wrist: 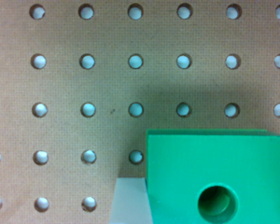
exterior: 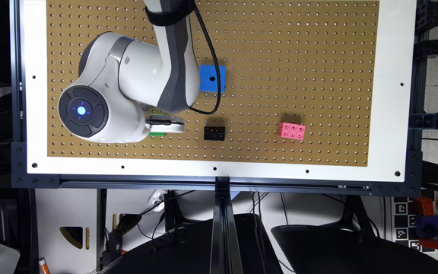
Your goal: Pick up green block.
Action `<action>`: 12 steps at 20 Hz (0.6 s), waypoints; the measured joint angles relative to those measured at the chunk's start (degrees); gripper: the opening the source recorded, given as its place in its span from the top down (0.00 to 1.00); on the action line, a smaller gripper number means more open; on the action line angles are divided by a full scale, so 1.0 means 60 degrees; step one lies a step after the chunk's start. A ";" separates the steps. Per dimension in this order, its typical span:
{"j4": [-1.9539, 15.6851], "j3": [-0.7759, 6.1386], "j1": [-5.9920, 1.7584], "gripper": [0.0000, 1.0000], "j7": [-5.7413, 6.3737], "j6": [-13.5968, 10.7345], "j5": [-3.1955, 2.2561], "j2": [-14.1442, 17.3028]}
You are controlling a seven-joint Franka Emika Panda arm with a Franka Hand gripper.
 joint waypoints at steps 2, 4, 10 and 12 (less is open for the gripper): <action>0.0000 0.0000 0.0000 1.00 0.0000 0.0000 0.0000 0.0000; -0.0002 0.0000 -0.0001 1.00 0.0000 -0.0031 0.0000 -0.0025; -0.0003 0.0000 -0.0003 1.00 0.0000 -0.0695 0.0000 -0.0568; -0.0003 0.0000 -0.0003 1.00 0.0000 -0.0765 0.0000 -0.0645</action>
